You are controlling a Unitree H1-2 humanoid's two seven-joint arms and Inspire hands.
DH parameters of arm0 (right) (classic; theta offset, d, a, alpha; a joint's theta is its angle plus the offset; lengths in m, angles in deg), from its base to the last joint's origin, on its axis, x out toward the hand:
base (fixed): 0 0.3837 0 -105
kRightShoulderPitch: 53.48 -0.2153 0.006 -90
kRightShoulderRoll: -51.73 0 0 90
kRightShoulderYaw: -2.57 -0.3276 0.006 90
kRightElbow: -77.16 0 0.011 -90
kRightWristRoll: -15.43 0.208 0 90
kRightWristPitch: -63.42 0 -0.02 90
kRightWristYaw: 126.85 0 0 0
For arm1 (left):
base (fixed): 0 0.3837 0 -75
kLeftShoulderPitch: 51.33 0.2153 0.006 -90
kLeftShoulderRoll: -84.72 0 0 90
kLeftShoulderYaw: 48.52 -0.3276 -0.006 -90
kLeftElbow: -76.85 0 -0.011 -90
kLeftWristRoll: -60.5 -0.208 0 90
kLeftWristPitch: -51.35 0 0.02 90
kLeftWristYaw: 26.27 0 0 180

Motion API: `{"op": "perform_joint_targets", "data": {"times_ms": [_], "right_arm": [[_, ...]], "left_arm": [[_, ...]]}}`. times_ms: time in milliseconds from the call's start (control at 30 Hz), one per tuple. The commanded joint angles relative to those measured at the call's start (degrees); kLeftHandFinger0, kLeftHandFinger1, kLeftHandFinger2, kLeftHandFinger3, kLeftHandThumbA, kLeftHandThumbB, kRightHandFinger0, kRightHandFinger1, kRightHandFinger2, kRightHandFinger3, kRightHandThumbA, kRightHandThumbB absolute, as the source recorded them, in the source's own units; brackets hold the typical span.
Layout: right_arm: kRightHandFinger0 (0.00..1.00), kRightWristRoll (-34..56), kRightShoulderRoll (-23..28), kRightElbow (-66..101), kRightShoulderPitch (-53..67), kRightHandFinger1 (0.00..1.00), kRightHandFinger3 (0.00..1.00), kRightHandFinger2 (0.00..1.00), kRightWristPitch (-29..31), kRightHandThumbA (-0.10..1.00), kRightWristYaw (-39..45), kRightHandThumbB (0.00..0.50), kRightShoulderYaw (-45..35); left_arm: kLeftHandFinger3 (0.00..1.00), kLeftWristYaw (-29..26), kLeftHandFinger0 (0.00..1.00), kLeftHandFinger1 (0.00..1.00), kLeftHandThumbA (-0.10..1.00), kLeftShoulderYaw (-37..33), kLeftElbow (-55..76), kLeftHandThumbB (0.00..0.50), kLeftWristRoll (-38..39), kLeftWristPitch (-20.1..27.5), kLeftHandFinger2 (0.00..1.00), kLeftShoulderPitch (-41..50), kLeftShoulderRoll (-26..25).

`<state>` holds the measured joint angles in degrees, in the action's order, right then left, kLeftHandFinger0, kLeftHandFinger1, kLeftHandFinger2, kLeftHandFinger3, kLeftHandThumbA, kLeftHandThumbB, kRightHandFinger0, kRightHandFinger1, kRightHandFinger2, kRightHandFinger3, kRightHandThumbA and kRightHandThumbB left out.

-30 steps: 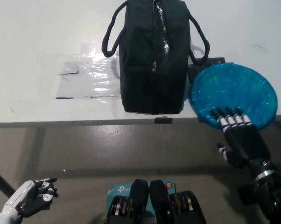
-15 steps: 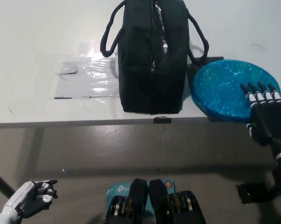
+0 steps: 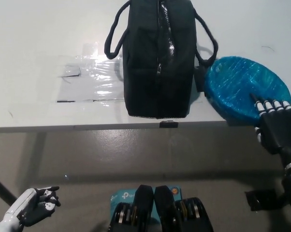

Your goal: The robot uses its right hand to pick up a stack of plates kept in the middle of the desk and put it inside a bag kept next to it

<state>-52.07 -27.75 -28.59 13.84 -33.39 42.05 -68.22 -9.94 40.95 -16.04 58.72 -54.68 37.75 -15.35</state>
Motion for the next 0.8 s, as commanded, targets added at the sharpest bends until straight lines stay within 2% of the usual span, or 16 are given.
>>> {"op": "perform_joint_targets", "data": {"times_ms": [0, 33, 100, 167, 233, 267, 300, 333, 467, 500, 567, 600, 633, 667, 700, 767], "right_arm": [[0.0, 2.6, 1.9, 0.0, -1.6, 0.0, 0.26, 0.23, 4.4, -0.1, -5.4, 0.05, -0.2], [0.0, 2.7, 2.0, 0.2, -1.5, 0.0, 0.24, 0.17, 4.6, -0.1, -5.2, 0.01, -0.2], [0.0, 3.5, 2.2, 1.2, -1.1, 0.0, 0.22, 0.15, 5.2, -0.1, -3.6, 0.0, -0.3], [0.0, 4.0, 2.5, 1.6, -0.9, 0.01, 0.14, 0.23, 6.0, -0.1, -3.2, 0.028, -0.2], [0.0, 4.7, 2.6, 1.9, -0.7, 0.02, 0.09, 0.28, 7.0, -0.1, -3.2, 0.084, -0.3], [0.0, 5.7, 2.5, 2.3, -0.6, 0.01, 0.09, 0.27, 7.5, -0.1, -2.8, 0.09, -0.7], [0.0, 6.6, 2.3, 3.4, -0.4, 0.01, 0.2, 0.27, 6.6, -0.1, 0.0, 0.065, -0.9], [0.0, 9.4, 1.2, 4.4, 0.2, 0.02, 0.25, 0.28, 6.2, -0.1, 2.1, 0.068, -1.9], [0.0, 15.2, -0.9, 5.7, 0.4, 0.04, 0.07, 0.3, 4.9, -0.1, 5.2, 0.06, -4.7], [0.0, 19.1, -2.0, 6.6, 0.3, 0.09, 0.01, 0.36, 4.2, -0.1, 7.3, 0.081, -6.6], [0.0, 21.1, -2.6, 7.2, 0.2, 0.1, 0.0, 0.38, 4.1, -0.1, 8.5, 0.087, -7.7], [0.0, 22.6, -2.8, 7.8, 0.5, 0.12, 0.01, 0.4, 4.0, -0.1, 9.3, 0.112, -8.6], [0.0, 30.1, -4.5, 8.5, 0.5, 0.13, 0.02, 0.43, 5.4, -0.1, 9.9, 0.187, -11.9], [0.0, 32.1, -5.0, 9.1, 0.4, 0.15, 0.05, 0.45, 4.6, -0.1, 10.9, 0.224, -13.0], [0.0, 33.5, -5.3, 9.9, 0.3, 0.18, 0.07, 0.47, 3.8, -0.1, 11.7, 0.236, -14.0], [0.0, 41.5, -8.2, 11.5, -0.1, 0.07, 0.04, 0.31, 2.2, -0.1, 12.5, 0.275, -18.9]], "left_arm": [[0.84, 0.6, 0.79, 0.78, -0.1, -0.4, 1.2, 0.136, -1.4, 1.2, 0.87, -0.6, -2.4], [0.84, 0.7, 0.79, 0.78, -0.1, -0.4, 1.0, 0.135, -1.4, 1.2, 0.87, -0.6, -2.4], [0.85, 0.8, 0.79, 0.78, -0.1, -0.3, 0.6, 0.124, -1.2, 1.6, 0.87, -0.7, -2.3], [0.86, 0.7, 0.78, 0.78, -0.1, -0.1, 0.4, 0.136, -1.3, 1.6, 0.87, -0.7, -2.1], [0.86, 0.7, 0.79, 0.78, -0.1, -0.1, 0.5, 0.13, -1.3, 2.2, 0.86, -0.6, -2.1], [0.86, 0.7, 0.79, 0.78, -0.1, -0.1, 0.3, 0.133, -1.3, 2.3, 0.86, -0.6, -2.0], [0.86, 0.7, 0.8, 0.79, -0.1, -0.2, 0.4, 0.129, -1.5, 2.1, 0.87, -0.6, -2.1], [0.87, 0.8, 0.83, 0.81, -0.1, -0.3, 0.5, 0.126, -1.8, 1.7, 0.88, -0.4, -2.6], [0.88, 0.9, 0.86, 0.82, -0.1, -0.3, 0.6, 0.128, -2.0, 1.2, 0.89, -0.5, -2.7], [0.9, 1.0, 0.89, 0.84, -0.1, -0.2, 0.7, 0.129, -1.8, 0.5, 0.9, -0.6, -2.6], [0.9, 1.0, 0.89, 0.83, -0.1, -0.2, 0.8, 0.135, -1.7, 0.2, 0.9, -0.6, -2.6], [0.89, 1.0, 0.88, 0.83, -0.1, -0.3, 1.2, 0.135, -1.9, 0.2, 0.9, -0.4, -2.5], [0.88, 0.9, 0.88, 0.82, -0.1, -0.5, 1.7, 0.134, -2.3, 0.3, 0.89, -0.2, -2.5], [0.88, 1.1, 0.88, 0.82, -0.1, -0.6, 1.7, 0.129, -2.4, 0.4, 0.89, -0.2, -2.7], [0.87, 0.9, 0.88, 0.82, -0.1, -0.5, 1.4, 0.126, -2.4, 0.4, 0.88, -0.3, -2.5], [0.87, 1.0, 0.94, 0.85, -0.1, -0.3, 1.3, 0.137, -2.1, 0.4, 0.88, -0.3, -2.5]]}}
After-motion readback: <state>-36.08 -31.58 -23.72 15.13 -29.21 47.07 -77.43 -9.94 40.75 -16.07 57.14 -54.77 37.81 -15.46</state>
